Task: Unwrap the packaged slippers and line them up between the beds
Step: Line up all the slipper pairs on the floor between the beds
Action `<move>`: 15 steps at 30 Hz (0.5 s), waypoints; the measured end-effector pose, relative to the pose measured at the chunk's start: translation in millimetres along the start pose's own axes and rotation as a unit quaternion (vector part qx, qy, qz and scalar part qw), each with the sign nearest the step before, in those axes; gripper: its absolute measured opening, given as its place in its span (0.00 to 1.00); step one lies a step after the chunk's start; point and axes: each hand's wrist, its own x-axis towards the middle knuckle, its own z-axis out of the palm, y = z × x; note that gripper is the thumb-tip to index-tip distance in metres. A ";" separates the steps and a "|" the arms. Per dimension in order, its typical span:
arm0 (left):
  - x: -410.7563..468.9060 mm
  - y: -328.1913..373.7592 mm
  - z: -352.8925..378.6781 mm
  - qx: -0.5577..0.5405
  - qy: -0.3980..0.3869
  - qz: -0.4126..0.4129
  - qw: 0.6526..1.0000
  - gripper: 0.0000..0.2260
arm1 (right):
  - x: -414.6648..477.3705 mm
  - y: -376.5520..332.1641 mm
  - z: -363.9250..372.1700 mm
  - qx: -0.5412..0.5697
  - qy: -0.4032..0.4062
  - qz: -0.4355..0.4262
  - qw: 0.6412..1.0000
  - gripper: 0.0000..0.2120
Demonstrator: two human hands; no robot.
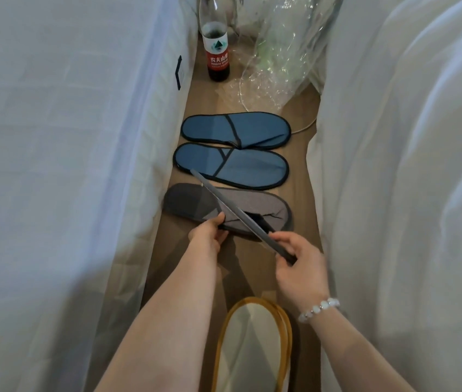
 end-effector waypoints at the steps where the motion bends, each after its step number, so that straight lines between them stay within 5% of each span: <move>1: 0.5 0.2 -1.1 0.016 0.013 0.000 1.000 0.14 | -1.2 2.5 2.0 0.006 0.000 0.007 1.000 0.20; 12: 7.3 2.3 1.8 0.150 0.089 0.057 0.983 0.18 | 0.2 26.2 -3.9 0.002 0.071 0.046 0.996 0.15; 15: -5.8 2.8 0.8 0.325 0.123 0.130 0.929 0.22 | -0.6 28.2 -3.9 -0.010 0.064 0.053 0.997 0.15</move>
